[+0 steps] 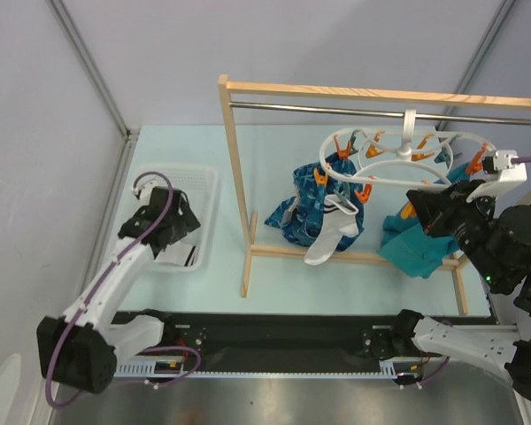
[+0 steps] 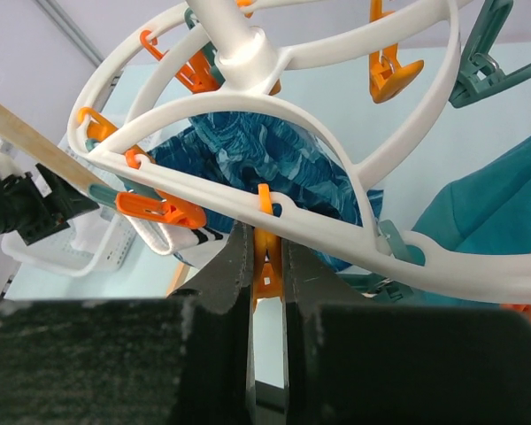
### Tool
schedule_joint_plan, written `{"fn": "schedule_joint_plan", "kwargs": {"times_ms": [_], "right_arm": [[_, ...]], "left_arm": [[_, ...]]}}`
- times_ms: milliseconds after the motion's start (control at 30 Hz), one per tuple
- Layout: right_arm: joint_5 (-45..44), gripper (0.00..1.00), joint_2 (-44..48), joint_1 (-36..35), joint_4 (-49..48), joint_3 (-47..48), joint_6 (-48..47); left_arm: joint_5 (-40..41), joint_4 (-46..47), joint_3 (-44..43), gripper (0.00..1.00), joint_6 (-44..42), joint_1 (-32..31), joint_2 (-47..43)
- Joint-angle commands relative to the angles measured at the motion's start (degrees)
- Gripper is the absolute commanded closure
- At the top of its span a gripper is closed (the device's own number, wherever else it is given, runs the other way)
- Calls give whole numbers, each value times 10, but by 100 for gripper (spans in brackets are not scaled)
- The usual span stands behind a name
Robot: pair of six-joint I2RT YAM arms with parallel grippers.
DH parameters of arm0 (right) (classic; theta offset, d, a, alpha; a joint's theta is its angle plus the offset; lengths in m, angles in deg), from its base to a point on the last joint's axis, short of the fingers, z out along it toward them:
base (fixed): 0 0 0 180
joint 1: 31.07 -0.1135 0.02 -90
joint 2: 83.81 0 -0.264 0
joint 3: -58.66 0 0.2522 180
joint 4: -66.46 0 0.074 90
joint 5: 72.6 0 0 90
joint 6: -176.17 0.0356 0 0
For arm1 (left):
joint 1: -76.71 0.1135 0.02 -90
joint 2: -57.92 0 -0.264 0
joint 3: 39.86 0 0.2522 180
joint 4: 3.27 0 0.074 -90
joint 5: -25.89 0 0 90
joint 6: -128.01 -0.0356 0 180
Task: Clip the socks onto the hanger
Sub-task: Pick up the sock from the bin.
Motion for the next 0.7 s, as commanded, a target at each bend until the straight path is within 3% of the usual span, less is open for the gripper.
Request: {"fn": "schedule_joint_plan", "kwargs": {"times_ms": [0, 133, 233, 300, 467, 667], "right_arm": [[11, 100, -7, -2, 21, 13, 9], [14, 100, -1, -2, 20, 11, 11], [21, 100, 1, -2, 17, 7, 12], [22, 100, 2, -2, 17, 8, 11], [23, 100, 8, -2, 12, 6, 13], [30, 100, 14, -2, 6, -5, 17]], "left_arm": [[77, -105, -73, 14, 127, 4, 65], [87, -153, -112, 15, 160, 5, 109], [22, -111, -92, 18, 168, 25, 110], [-12, -91, -79, 22, 178, 42, 113], [6, -109, -78, 35, 235, 48, 161], [-36, -60, -52, 43, 268, 48, 221]]}}
